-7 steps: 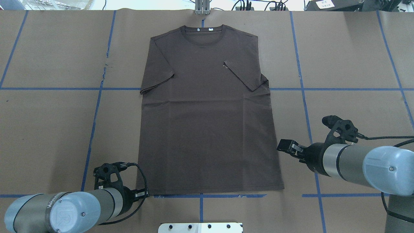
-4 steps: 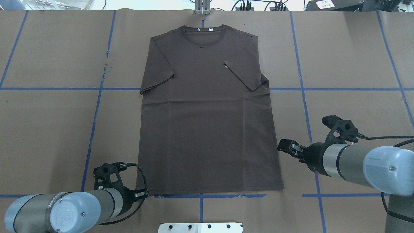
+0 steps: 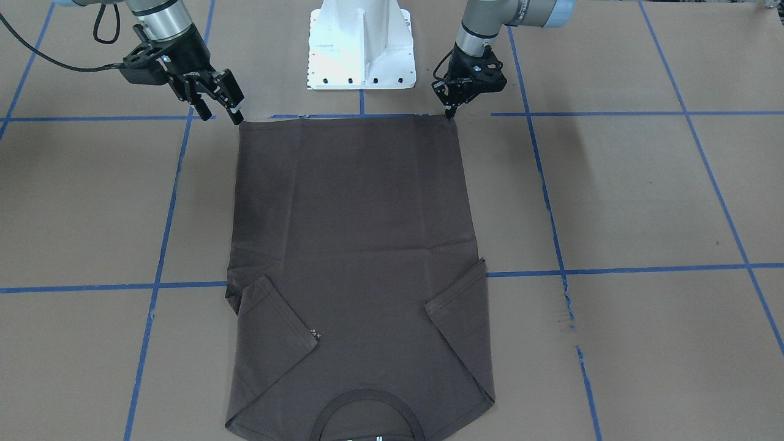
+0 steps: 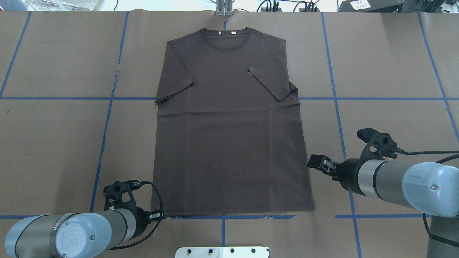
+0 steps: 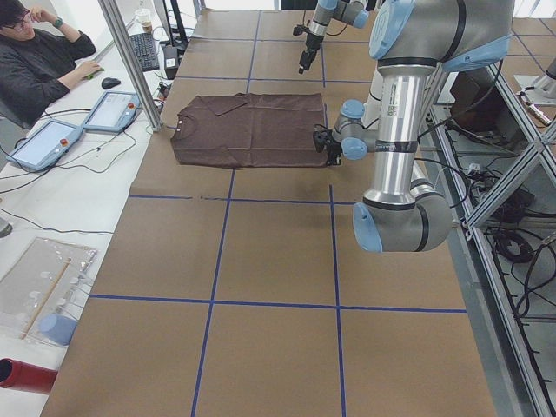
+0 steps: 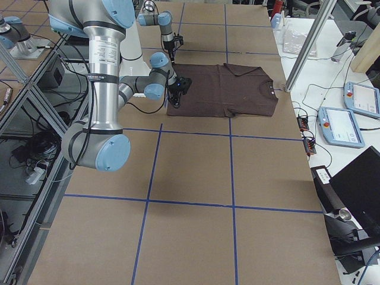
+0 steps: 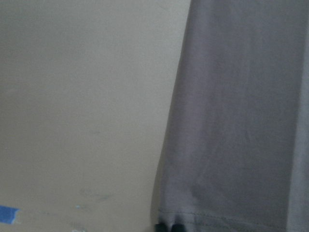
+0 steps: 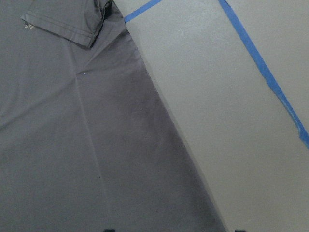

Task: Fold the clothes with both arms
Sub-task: 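Lower both grippers onto the hem corners and grasp them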

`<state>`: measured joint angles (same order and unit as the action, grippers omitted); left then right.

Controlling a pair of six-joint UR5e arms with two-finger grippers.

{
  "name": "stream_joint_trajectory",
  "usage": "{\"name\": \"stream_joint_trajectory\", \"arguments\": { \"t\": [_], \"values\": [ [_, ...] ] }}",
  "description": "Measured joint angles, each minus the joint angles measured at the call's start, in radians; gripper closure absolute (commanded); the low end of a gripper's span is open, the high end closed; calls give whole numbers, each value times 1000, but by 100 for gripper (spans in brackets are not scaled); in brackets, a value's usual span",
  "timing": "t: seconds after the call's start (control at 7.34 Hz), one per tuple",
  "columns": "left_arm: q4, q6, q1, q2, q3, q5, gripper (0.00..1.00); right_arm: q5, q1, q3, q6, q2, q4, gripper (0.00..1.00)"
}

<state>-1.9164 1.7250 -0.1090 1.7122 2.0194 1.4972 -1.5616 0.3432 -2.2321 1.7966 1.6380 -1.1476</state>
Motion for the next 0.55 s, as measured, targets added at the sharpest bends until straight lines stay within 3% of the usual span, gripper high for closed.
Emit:
{"name": "stream_joint_trajectory", "arguments": {
  "t": [0.14,0.55],
  "values": [
    [3,-1,0,1,2,0,100,13,-13,2,5,-1,-5,40],
    [9,-4,-1,9,9,0,100,76,-75,4,82,-20,-98,43]
  ]
}}
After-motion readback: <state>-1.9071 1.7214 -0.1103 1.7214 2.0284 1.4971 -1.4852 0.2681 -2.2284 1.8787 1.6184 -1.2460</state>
